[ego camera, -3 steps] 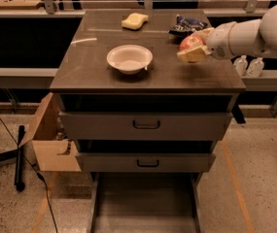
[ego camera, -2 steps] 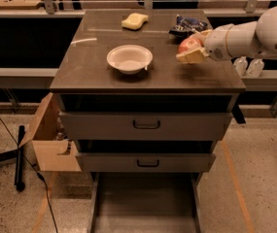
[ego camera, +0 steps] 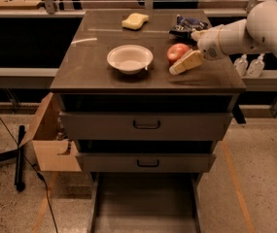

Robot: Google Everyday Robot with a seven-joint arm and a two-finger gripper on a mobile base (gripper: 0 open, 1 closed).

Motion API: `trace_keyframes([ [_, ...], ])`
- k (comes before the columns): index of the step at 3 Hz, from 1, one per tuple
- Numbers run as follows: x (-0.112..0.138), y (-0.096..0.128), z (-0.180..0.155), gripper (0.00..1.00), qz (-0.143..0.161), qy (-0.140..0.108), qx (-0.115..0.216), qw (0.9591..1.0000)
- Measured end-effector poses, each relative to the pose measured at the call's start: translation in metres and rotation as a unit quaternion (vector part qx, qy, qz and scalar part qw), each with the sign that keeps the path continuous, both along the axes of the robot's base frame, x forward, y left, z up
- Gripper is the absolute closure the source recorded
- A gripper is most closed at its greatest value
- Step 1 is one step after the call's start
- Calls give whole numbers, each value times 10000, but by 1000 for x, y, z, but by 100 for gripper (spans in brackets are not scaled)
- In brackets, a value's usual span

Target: Pick apple from bottom drawer and place on counter

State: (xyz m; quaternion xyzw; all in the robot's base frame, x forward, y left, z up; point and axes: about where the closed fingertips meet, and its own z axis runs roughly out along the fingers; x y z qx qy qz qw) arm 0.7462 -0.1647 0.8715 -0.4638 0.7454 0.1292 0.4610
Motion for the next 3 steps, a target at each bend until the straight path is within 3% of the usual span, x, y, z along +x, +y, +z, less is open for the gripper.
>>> trace_keyframes([
  [1, -4, -4, -1, 0, 34, 167, 32, 9999],
  [2, -23, -24, 7, 0, -88, 186, 15, 9998],
  [3, -55, -65, 14, 0, -530, 138, 10, 9985],
])
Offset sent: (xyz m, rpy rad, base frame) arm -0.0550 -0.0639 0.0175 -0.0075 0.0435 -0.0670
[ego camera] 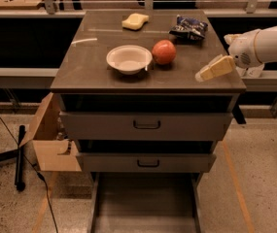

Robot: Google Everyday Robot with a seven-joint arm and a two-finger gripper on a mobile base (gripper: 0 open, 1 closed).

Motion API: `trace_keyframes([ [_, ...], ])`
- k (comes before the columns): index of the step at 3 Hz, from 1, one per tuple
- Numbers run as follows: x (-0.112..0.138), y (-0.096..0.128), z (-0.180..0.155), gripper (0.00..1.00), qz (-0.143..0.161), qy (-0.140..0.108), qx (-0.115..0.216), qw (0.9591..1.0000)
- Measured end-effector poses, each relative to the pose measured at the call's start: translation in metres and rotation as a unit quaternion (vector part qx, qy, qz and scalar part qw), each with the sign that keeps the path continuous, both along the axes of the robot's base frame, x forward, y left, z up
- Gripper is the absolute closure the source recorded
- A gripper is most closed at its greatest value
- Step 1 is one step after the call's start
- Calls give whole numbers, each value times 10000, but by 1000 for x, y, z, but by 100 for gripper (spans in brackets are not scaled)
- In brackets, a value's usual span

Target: Pick apple from bottom drawer and place on counter

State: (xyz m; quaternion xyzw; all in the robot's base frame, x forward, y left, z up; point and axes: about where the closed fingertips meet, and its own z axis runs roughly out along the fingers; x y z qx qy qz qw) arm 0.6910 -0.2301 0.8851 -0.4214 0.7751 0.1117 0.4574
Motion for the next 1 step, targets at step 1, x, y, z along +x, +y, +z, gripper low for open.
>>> trace_keyframes([
  [1, 0, 1, 0, 0, 4, -1, 1, 10000],
])
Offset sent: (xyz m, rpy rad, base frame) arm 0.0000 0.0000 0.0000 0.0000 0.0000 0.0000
